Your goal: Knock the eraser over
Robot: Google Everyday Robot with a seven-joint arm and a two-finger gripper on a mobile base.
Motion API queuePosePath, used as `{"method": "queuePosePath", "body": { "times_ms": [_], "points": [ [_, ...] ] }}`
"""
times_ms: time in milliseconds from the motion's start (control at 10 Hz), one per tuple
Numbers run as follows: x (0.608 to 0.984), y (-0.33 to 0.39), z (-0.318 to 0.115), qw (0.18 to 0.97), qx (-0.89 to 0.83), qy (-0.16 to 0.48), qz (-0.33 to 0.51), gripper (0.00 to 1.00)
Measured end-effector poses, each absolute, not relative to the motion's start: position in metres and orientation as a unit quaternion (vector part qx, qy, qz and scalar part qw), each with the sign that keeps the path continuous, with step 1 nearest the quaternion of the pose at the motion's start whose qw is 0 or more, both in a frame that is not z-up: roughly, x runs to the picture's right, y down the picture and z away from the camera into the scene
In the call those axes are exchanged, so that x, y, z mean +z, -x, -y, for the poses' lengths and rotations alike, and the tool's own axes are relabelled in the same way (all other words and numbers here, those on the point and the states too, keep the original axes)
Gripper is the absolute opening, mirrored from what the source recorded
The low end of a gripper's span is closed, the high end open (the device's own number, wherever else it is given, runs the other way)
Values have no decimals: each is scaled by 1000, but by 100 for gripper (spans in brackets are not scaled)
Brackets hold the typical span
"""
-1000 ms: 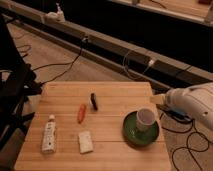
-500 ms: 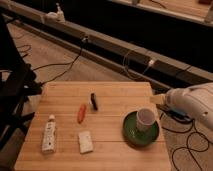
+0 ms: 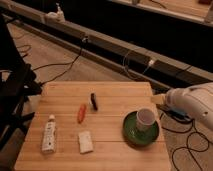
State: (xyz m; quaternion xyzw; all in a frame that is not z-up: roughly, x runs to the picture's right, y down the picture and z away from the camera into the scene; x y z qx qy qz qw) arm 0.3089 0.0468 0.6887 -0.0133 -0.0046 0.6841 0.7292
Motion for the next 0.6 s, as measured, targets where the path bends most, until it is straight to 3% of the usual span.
{"method": "queuePosePath", "body": {
  "times_ms": [600],
  "points": [
    [699, -308, -34, 740, 672, 11, 1, 2]
  ]
}}
